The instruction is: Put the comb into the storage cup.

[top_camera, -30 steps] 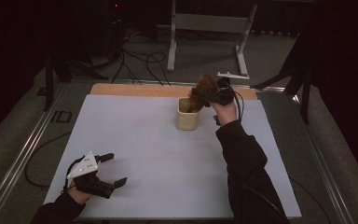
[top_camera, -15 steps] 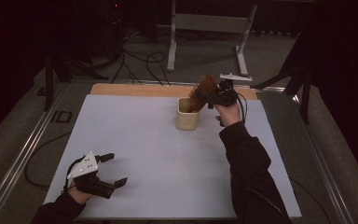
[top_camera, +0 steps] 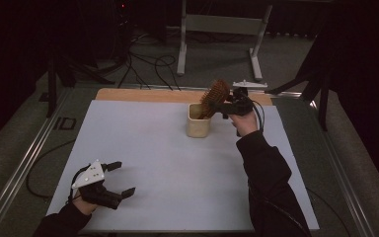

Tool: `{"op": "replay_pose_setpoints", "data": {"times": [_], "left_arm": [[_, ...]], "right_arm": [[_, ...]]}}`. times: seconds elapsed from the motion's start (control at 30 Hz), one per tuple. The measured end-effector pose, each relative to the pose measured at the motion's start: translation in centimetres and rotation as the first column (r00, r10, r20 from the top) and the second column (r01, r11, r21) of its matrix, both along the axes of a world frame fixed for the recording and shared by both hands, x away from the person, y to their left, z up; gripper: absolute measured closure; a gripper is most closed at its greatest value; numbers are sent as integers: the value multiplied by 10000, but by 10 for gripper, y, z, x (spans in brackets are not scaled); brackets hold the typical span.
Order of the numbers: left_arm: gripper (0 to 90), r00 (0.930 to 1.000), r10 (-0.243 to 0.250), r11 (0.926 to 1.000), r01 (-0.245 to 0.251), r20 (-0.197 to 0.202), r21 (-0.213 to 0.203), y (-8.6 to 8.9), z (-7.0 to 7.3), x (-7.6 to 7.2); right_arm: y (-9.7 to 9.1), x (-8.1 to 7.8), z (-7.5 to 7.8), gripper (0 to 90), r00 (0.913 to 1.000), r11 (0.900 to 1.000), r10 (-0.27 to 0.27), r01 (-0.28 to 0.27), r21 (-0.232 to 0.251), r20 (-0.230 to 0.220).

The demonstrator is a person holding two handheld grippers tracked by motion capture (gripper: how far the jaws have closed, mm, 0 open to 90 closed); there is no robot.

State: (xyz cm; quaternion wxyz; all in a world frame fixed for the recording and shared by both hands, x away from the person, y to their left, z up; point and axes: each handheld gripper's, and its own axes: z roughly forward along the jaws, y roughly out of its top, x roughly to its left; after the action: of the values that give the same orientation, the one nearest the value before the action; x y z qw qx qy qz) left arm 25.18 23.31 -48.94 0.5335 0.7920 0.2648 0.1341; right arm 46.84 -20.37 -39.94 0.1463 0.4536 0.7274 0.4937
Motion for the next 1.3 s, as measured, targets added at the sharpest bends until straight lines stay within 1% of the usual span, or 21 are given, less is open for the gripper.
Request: {"op": "replay_pose_setpoints", "data": {"times": [0.07,0.17,0.3,0.57,0.6,0.77,0.87,1.07,1.3], "left_arm": [[0,10000,21,10000,-21,-17,-42,-1,0,1],[0,10000,-9,10000,9,-9,-48,-2,0,3],[0,10000,-77,10000,77,-42,-49,-3,0,6],[0,9998,-153,9999,153,-81,-12,-5,-1,5],[0,9998,-158,9999,158,-80,-4,-5,-1,5],[0,9997,-235,9997,235,-71,20,-6,-1,5],[0,9996,-278,9996,278,-65,60,-6,-1,4],[0,9998,-185,9998,185,-8,21,-3,-1,1],[0,9999,-111,9999,111,55,27,-1,0,-1]], "right_arm": [[-3,0,-1,83,9999,10000,46,-46,-41,-107],[-7,-1,-4,83,9999,10000,20,-21,-57,-152],[-15,-3,-5,83,9999,9999,-7,5,-170,-133],[-23,-8,-7,83,9999,10000,58,-58,-44,-138],[-23,-9,-8,83,9999,9999,89,-90,-106,-120],[-26,-16,-15,83,9998,9996,148,-151,-230,-162],[-29,-21,-20,83,9997,9997,152,-155,-171,-178],[-32,-32,-27,83,9996,9994,254,-257,-233,-116],[-34,-47,-38,83,9989,9988,449,-451,-176,-128]]}}
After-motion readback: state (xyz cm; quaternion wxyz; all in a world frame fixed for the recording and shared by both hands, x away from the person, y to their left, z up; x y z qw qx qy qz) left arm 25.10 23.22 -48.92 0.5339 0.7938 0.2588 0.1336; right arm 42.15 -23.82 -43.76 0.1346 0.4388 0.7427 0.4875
